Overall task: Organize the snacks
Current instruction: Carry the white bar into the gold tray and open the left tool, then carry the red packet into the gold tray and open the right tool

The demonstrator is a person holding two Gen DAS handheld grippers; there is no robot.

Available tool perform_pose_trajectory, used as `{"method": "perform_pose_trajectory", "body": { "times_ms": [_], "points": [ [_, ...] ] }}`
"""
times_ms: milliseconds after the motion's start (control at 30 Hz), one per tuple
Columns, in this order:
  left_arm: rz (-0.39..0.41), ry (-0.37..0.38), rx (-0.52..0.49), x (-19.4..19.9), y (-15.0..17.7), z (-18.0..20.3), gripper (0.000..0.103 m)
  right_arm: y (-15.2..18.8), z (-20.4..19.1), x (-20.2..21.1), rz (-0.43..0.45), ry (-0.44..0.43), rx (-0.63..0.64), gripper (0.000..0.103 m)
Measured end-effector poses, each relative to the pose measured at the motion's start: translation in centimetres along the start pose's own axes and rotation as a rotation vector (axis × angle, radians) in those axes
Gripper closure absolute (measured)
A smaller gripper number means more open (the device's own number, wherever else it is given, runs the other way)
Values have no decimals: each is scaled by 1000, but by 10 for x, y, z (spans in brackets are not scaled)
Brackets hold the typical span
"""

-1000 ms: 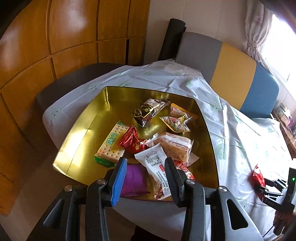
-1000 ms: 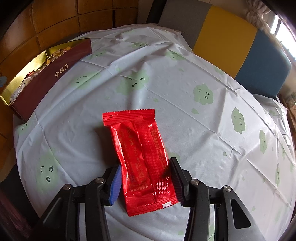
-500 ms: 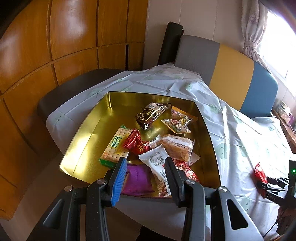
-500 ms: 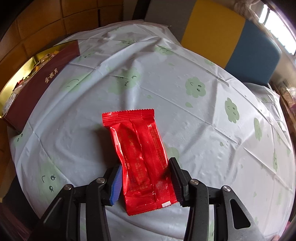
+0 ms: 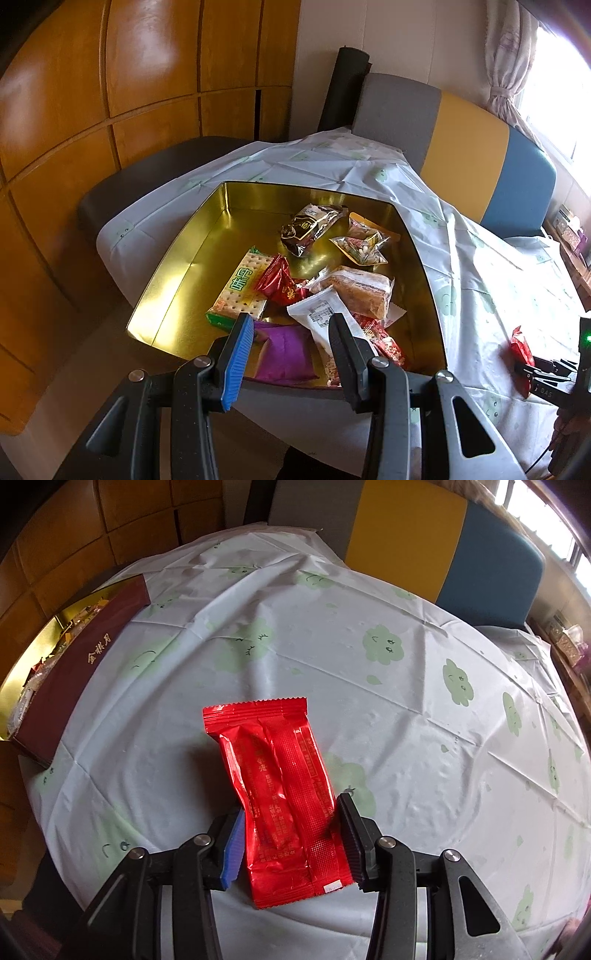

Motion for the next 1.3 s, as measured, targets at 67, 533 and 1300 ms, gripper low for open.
{"method": "perform_pose_trajectory", "body": {
  "times_ms": [67,533,1300],
  "points": [
    [2,-2,0,1,0,-1,60,-3,-7,4,4,-25,-4,57],
    [11,-17,42,0,-1,-17,60,-90,-138,85,190,-255,138,57],
    [-12,-49,97,-13,7,-45,60,-132,-278,51,222,-305,388,54]
  ]
}}
Point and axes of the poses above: each gripper's, at about its wrist camera, not at the fingertips, and x roughly against the way its jaws point, z to its right, y to its underside, the point moved 9 cm from there along -x, roughly the way its jaws point, and after that the axes turned 9 degrees about y, right-handed, at the moved point
